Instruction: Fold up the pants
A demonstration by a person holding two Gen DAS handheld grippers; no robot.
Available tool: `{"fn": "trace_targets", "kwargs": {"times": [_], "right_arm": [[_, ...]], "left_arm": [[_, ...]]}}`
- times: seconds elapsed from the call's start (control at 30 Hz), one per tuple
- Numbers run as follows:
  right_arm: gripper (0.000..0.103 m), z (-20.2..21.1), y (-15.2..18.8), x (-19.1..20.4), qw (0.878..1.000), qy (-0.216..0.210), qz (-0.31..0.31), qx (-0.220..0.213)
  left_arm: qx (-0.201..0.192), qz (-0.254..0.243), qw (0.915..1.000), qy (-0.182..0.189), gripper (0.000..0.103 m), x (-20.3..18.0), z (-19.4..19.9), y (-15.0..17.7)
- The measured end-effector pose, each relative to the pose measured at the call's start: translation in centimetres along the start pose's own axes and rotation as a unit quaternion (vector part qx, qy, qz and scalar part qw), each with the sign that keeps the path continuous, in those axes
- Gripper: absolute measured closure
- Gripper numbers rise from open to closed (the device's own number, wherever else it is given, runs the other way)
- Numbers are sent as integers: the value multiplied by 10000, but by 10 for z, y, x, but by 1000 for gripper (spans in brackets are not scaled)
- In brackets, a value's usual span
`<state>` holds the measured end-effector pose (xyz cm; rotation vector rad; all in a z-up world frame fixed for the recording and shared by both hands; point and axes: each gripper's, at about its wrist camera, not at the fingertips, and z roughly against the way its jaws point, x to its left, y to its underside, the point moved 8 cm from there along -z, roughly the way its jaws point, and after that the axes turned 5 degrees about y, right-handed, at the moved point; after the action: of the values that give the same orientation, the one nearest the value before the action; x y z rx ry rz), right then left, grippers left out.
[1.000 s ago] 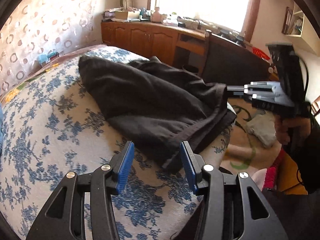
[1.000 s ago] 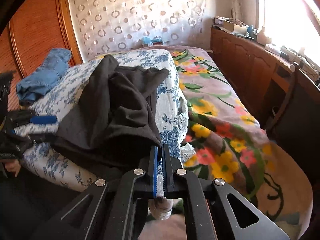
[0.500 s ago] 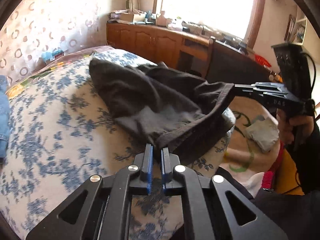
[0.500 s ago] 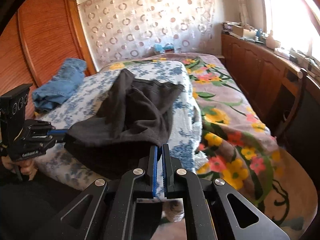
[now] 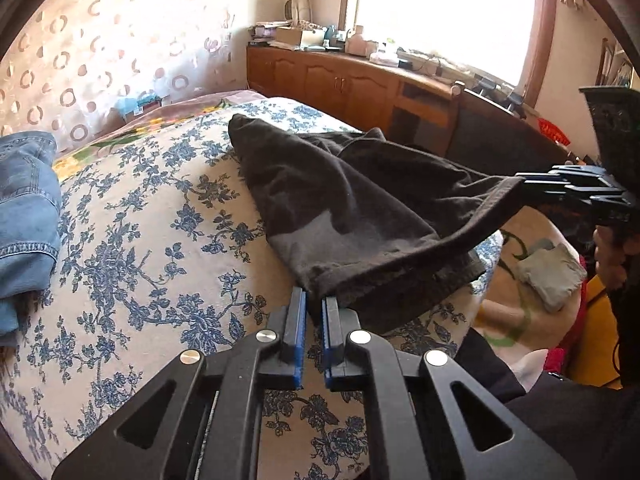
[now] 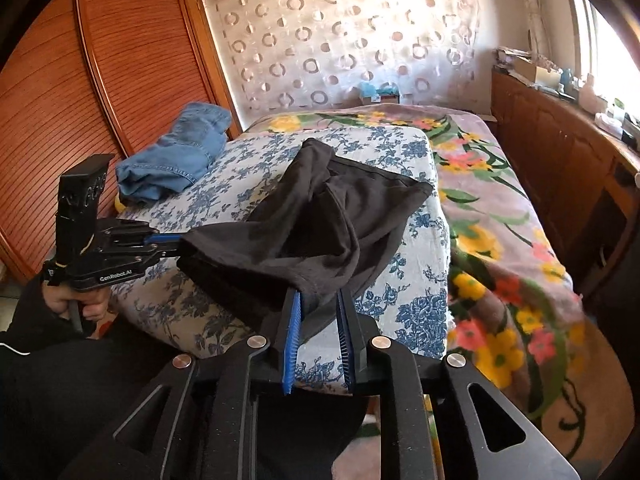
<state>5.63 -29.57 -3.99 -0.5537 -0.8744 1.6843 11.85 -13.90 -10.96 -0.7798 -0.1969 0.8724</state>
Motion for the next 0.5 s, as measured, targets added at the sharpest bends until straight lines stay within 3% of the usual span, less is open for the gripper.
{"fn": "trace_targets", "kwargs": {"times": [0.33, 0.43, 0.5], "right_arm": [[78, 3, -13, 0, 9995, 307, -36, -110], [78, -8, -19, 1, 9990, 423, -66, -125], [78, -14, -22, 4, 9988, 469, -7, -139]], "left_arm": [[-3, 66, 9999, 100, 93, -2, -2, 0], [-49, 72, 9999, 69, 85, 0, 3, -1], [-143, 82, 9999, -9, 70, 3, 8, -2]]}}
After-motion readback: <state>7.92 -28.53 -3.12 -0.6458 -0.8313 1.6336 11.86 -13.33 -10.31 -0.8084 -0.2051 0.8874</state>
